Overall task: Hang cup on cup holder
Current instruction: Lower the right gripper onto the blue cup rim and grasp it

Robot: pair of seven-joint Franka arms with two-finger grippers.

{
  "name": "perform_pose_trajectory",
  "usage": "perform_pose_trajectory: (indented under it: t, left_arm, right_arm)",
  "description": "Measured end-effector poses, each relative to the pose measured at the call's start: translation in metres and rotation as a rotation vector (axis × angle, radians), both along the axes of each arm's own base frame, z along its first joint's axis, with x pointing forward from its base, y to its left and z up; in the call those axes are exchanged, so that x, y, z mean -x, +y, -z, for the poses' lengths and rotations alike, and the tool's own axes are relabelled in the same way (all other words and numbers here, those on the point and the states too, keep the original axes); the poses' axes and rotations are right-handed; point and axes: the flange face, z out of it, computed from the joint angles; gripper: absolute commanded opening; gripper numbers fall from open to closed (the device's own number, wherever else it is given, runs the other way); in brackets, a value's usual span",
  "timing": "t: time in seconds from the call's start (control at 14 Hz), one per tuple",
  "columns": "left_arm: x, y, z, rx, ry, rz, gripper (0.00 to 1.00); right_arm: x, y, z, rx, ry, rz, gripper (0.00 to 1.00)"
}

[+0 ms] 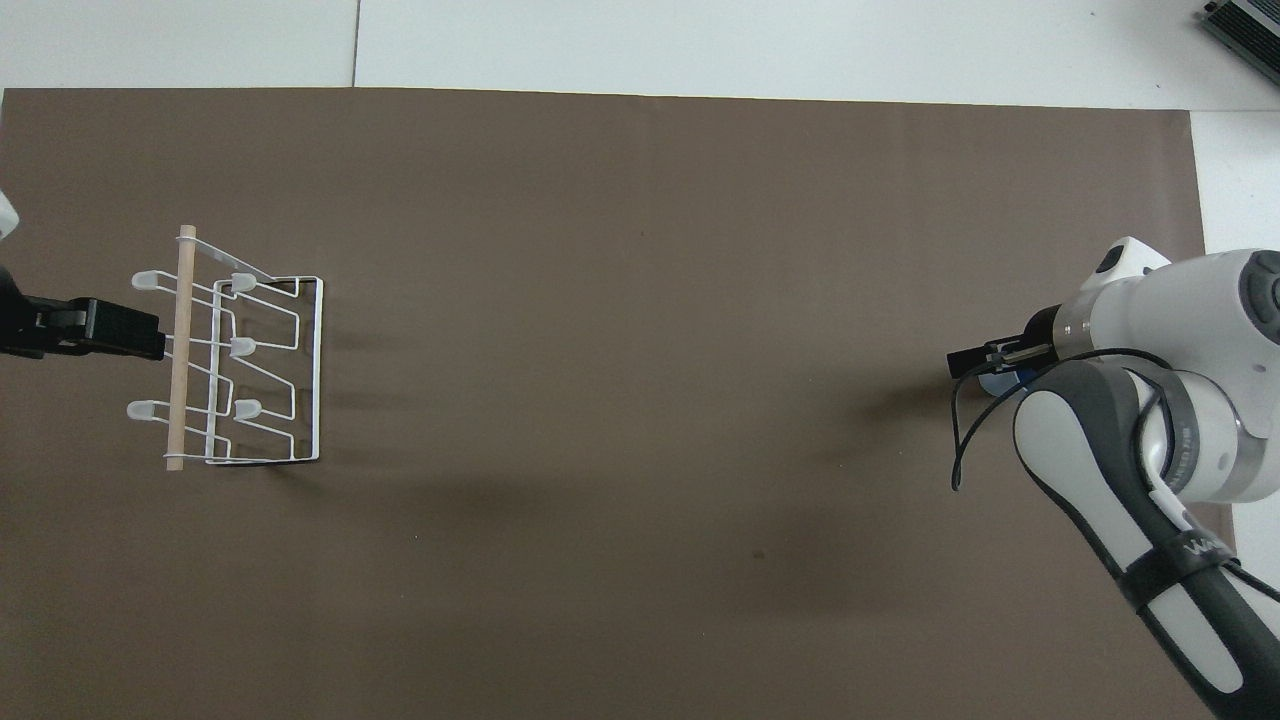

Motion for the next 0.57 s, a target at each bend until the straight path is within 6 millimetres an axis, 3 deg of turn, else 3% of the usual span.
perform_pose_trajectory:
  t: [0.07, 0.14, 0.36, 0.57]
  left_arm:
    - [0.0, 0.0, 0.0, 0.0, 0.0, 0.0, 1.0]
    - [0.0, 0.0, 0.0, 0.0, 0.0, 0.0, 1.0]
    - [0.0, 0.0, 0.0, 0.0, 0.0, 0.0, 1.0]
    - [0.0, 0.0, 0.0, 0.0, 0.0, 0.0, 1.0]
  right_arm:
    - [0.0014, -0.0018, 0.0028, 0.0, 0.002, 0.004, 1.0]
    - [0.0031, -0.004, 0.0058, 0.0, 0.006, 0.008, 0.94]
    - [0.0054, -0.0073, 0.0103, -0.001, 0.015, 0.013, 0.54]
    - [0.0057, -0.0074, 0.0107, -0.001, 0.016, 0.013, 0.24]
